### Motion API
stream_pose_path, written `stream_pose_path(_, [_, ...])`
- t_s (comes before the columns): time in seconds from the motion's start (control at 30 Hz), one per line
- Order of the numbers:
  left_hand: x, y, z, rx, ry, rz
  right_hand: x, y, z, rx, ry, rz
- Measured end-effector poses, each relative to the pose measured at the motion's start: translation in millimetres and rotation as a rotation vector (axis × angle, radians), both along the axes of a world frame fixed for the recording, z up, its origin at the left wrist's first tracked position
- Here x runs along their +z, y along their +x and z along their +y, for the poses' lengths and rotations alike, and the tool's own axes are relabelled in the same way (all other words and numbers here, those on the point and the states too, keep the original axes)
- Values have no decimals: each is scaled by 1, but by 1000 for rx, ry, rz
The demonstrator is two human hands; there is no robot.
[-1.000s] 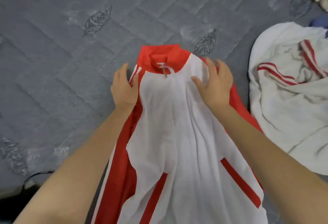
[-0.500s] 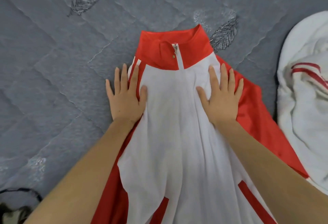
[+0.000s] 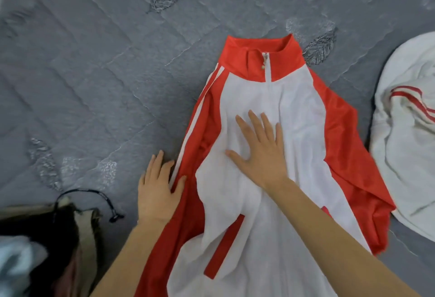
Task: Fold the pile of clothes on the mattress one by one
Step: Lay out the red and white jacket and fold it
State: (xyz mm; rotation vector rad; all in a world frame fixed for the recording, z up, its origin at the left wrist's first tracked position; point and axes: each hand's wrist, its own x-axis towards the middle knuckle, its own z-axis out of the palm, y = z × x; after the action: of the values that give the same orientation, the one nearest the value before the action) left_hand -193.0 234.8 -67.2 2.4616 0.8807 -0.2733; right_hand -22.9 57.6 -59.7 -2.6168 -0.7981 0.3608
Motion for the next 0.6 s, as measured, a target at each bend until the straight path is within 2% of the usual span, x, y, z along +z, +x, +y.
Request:
stream_pose_path(0.2, [9, -75, -11, 76, -101, -30, -1, -47, 65, 302, -40, -16])
stream_pose_path(0.23, [11, -80, -10, 138, -132, -64, -1, -50, 72, 339, -54, -16])
stream_pose_path(0.33, [21, -84, 5, 461, -182, -282, -3, -51, 86, 435, -108, 14])
stream_pose_path(0.4, [28, -84, 19, 542, -124, -405, -3, -49, 90, 468, -141, 30])
stream_pose_path(0.5, [37, -85, 25, 477, -149, -473, 6, -52, 99, 507, -108, 28])
stream_pose_path(0.6, [43, -93, 16, 388, -223, -445, 18, -59, 115, 561, -51, -29])
